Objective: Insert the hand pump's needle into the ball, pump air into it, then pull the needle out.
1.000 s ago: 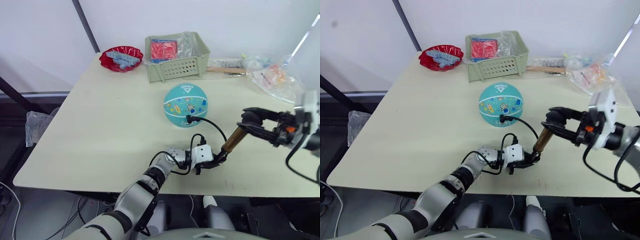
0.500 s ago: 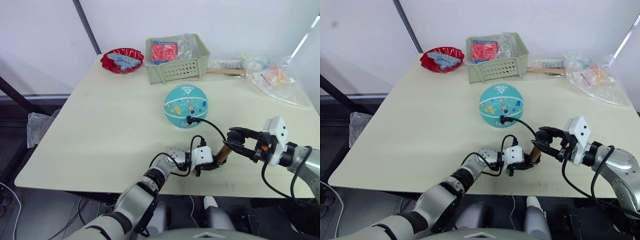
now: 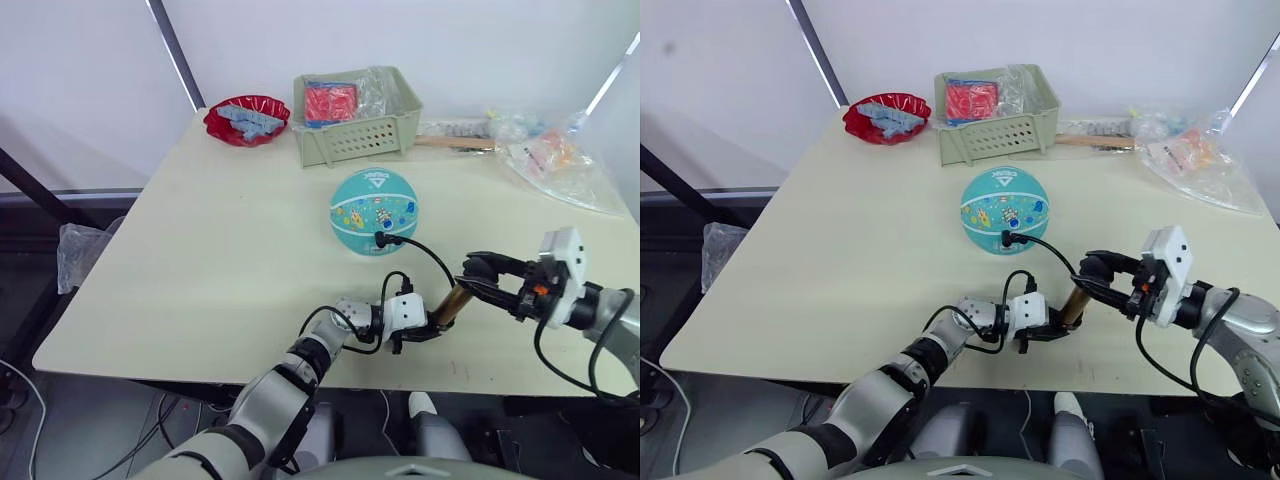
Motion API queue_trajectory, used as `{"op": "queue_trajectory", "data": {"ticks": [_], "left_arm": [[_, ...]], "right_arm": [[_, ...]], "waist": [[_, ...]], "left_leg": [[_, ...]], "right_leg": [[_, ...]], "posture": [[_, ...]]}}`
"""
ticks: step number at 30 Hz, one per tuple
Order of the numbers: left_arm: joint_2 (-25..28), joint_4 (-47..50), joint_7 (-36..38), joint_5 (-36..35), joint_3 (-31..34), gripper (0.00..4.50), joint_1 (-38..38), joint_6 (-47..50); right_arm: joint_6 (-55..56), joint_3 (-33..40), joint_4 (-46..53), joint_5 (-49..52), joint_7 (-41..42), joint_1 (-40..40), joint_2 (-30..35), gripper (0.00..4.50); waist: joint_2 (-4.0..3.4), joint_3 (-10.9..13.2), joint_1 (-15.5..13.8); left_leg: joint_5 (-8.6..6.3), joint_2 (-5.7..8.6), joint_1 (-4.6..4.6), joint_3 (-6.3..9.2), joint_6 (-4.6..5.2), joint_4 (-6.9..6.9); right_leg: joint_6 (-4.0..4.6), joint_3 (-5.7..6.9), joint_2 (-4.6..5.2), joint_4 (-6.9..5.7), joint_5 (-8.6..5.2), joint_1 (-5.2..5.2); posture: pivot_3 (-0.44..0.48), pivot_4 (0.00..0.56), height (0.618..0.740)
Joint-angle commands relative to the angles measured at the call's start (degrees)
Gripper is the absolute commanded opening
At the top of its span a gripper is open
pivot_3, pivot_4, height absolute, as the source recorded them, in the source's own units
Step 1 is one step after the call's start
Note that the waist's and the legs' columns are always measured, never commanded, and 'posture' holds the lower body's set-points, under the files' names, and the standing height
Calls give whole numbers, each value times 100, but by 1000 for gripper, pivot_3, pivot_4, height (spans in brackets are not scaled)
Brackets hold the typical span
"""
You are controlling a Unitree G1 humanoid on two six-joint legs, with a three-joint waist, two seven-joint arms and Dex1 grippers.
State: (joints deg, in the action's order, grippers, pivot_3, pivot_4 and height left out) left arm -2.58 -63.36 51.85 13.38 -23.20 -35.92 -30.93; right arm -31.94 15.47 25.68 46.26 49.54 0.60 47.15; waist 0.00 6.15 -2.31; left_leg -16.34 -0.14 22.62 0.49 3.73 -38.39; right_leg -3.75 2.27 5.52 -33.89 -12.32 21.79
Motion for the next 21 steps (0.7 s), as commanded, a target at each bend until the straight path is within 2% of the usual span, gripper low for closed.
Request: {"op": "queue_trajectory", "data": {"ticks": [1, 11, 16, 21], "left_arm": [[109, -530, 435, 603, -610, 1123, 423, 158], [94, -571, 411, 607, -595, 1123, 378, 192], [112, -601, 375, 609, -579, 1123, 366, 210], [111, -610, 356, 610, -576, 1123, 374, 217]], "right_arm": [[-1, 1017, 61, 457, -50, 457, 278, 2068], [-574, 1814, -168, 1355, -207, 1316, 942, 2068], [-800, 1996, -268, 1702, -384, 1670, 1051, 2068], [-939, 1787, 33, 1651, -472, 1399, 906, 2068]], "waist": [[2, 4, -8], [-7, 17, -7], [-3, 23, -10], [1, 26, -9]], "left_leg": [[0, 1, 1, 1, 0, 0], [0, 2, 9, 4, 0, -2], [0, 4, 12, 4, 0, -3], [0, 4, 13, 2, 0, -4]], "right_leg": [[0, 1, 0, 0, 0, 0], [-1, 7, 3, 1, 0, 3], [-1, 7, 7, 1, 0, 4], [-2, 5, 10, 1, 0, 5]], "posture": [[0, 150, 738], [0, 150, 738], [0, 150, 738], [0, 150, 738]]}}
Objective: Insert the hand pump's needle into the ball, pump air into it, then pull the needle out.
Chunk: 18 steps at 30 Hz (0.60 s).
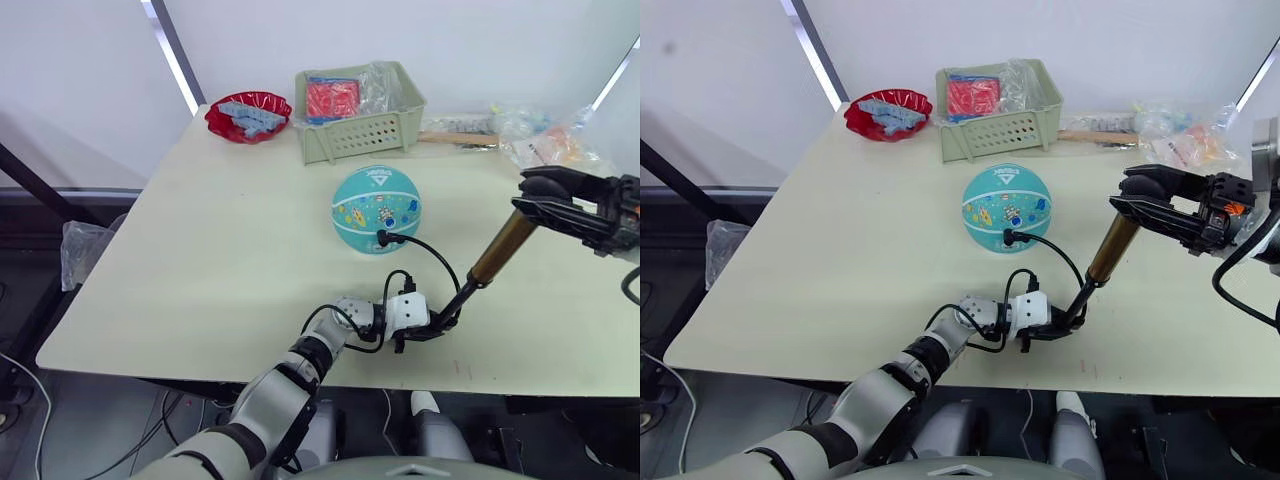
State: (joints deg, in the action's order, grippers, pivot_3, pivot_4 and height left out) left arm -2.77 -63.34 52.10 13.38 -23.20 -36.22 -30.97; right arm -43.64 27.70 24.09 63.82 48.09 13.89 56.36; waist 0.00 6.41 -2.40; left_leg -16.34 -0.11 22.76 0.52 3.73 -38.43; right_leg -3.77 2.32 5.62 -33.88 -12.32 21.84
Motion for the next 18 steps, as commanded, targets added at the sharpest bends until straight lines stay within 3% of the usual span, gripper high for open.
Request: {"op": "queue_trajectory", "data": {"ticks": [1, 7, 18], "left_arm": [[128, -614, 329, 610, -576, 1123, 404, 223], [111, -613, 316, 606, -573, 1123, 403, 232], [89, -607, 299, 612, -566, 1123, 391, 249]], "right_arm": [[227, 463, 265, -200, -328, -56, -56, 2068], [551, -321, 559, -1017, -252, -1118, -442, 2068], [1716, -1640, 86, -2502, -258, -2116, -1293, 2068]], "waist": [[1, -1, -2], [64, -65, 15], [83, -95, 18]], "left_leg": [[0, 0, 0, 0, 0, 0], [0, -8, -16, 6, 0, 2], [0, -13, -31, 5, 0, 4]], "right_leg": [[0, 0, 0, 0, 0, 0], [1, 2, -11, -2, -1, -11], [3, -1, -15, -4, -2, -14]], "posture": [[0, 150, 738], [0, 150, 738], [0, 150, 738]]}}
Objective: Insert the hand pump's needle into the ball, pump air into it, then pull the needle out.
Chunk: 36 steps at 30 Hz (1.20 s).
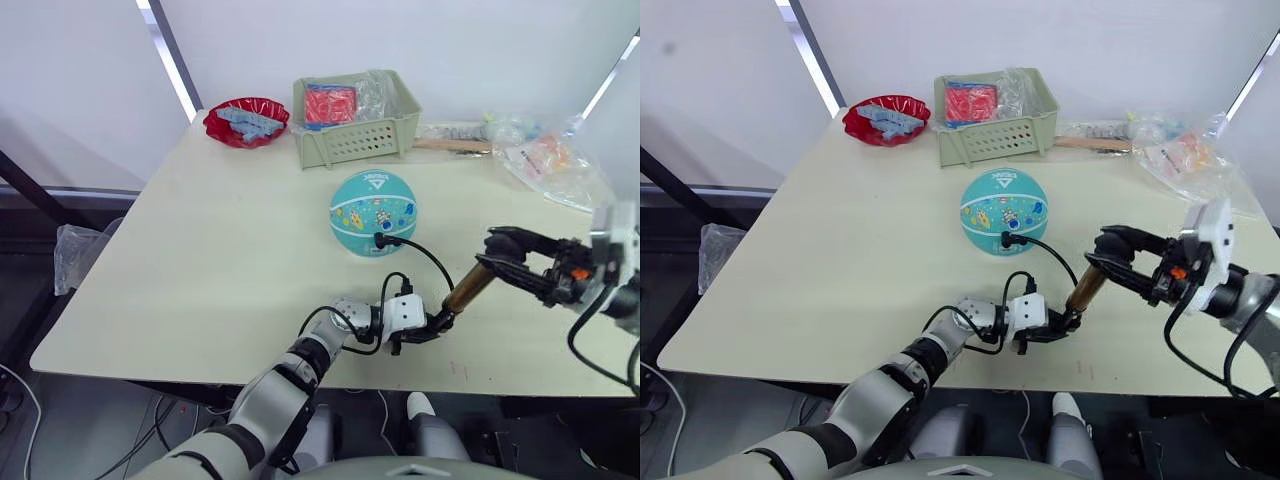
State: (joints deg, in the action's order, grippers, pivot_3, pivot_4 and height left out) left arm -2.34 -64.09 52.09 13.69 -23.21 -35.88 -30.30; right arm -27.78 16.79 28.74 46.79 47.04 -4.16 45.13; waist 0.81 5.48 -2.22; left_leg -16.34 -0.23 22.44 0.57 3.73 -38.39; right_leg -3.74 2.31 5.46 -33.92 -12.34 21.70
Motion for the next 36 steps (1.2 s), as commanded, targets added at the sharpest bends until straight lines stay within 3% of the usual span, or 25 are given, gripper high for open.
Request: {"op": "queue_trajectory", "data": {"ticks": [1, 12, 17, 25, 36], "left_arm": [[40, -532, 297, 582, -563, 1123, 354, 186], [9, -553, 294, 594, -553, 1123, 316, 201], [15, -567, 314, 597, -552, 1123, 287, 198], [24, -584, 339, 609, -560, 1123, 256, 189], [20, -585, 360, 615, -570, 1123, 271, 174]], "right_arm": [[248, -673, -416, -949, -192, -365, -268, 2068], [658, -1072, -544, -1356, -329, -694, -889, 2067], [526, -462, -276, -784, -388, -327, -831, 2067], [-225, 752, -18, 391, -317, 448, 25, 2067], [-980, 1871, -160, 1531, -390, 1288, 1011, 2067]], "waist": [[3, -4, 0], [-4, -14, -1], [-7, -10, -6], [-77, 72, -22], [-66, 97, -35]], "left_leg": [[0, 0, 0, 0, 0, 0], [0, 1, -4, 1, 0, 0], [0, 1, -3, 1, 0, 0], [0, 15, 19, -2, 0, -12], [0, 19, 31, -1, 0, -18]], "right_leg": [[0, 0, 0, 0, 0, 0], [0, 1, -5, -1, 0, -2], [0, 1, -5, -1, 0, -2], [-4, 2, 14, 0, 2, 5], [-6, 6, 20, 2, 3, 5]], "posture": [[0, 150, 738], [0, 150, 738], [0, 150, 738], [0, 150, 738], [0, 150, 738]]}}
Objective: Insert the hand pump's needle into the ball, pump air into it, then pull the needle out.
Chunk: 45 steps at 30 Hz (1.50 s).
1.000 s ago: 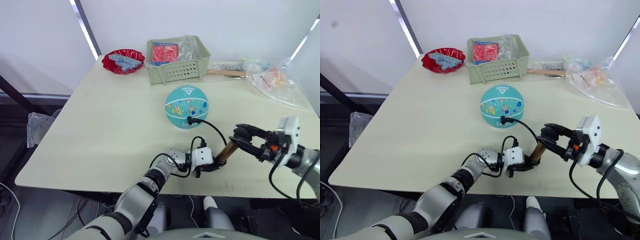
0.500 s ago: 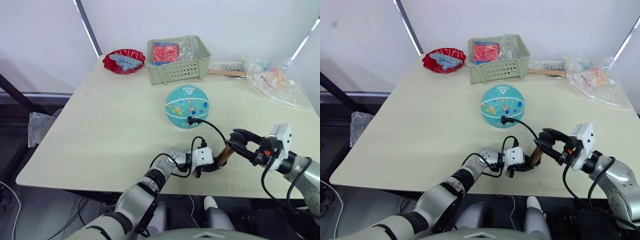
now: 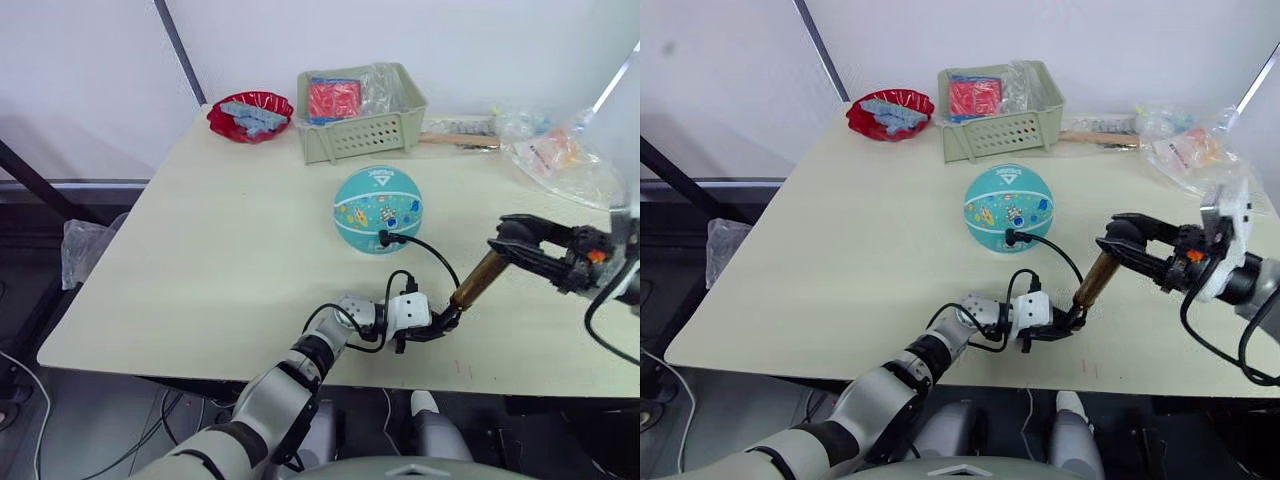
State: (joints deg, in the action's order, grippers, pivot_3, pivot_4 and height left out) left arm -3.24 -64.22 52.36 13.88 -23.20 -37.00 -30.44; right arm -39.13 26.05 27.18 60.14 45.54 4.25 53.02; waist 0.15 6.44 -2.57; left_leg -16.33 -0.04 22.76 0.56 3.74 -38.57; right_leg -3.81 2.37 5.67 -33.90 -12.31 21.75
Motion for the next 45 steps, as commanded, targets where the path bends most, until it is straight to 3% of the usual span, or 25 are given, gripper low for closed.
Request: {"op": "queue_trajectory", "data": {"ticks": [1, 9, 16, 27, 35, 45], "left_arm": [[109, -571, 333, 596, -570, 1123, 384, 188], [128, -576, 335, 599, -567, 1123, 383, 184], [124, -580, 348, 597, -566, 1123, 364, 178], [114, -586, 307, 588, -556, 1123, 366, 191], [120, -573, 287, 596, -539, 1123, 385, 189], [113, -586, 316, 605, -538, 1123, 360, 173]], "right_arm": [[121, 1007, -26, 261, -258, 494, 260, 2067], [-132, 1510, -29, 709, -493, 686, 383, 2067], [-138, 1181, 209, 294, -402, 199, 222, 2067], [988, -763, 188, -1565, -116, -1242, -712, 2067], [1859, -1653, -161, -2530, -161, -1646, -1302, 2067], [1766, -852, 81, -1791, -72, -1262, -1253, 2066]], "waist": [[1, 2, 0], [3, 6, -1], [8, 5, -5], [103, -94, 36], [90, -118, 34], [40, -80, 15]], "left_leg": [[0, 0, 0, 0, 0, 0], [0, 2, 2, 0, 0, 0], [0, 3, 3, 0, 0, 0], [0, -18, -28, 7, 0, 6], [0, -20, -34, 5, 0, 12], [0, -13, -24, 4, -1, 11]], "right_leg": [[0, 0, 0, 0, 0, 0], [0, 0, 7, 1, 0, 0], [-1, 0, 8, 1, 0, 0], [2, 0, -16, -5, -3, -10], [4, -4, -23, -5, -4, -9], [3, -2, -16, -2, -4, -6]], "posture": [[0, 150, 738], [0, 150, 738], [0, 150, 738], [0, 150, 738], [0, 150, 738], [0, 150, 738]]}}
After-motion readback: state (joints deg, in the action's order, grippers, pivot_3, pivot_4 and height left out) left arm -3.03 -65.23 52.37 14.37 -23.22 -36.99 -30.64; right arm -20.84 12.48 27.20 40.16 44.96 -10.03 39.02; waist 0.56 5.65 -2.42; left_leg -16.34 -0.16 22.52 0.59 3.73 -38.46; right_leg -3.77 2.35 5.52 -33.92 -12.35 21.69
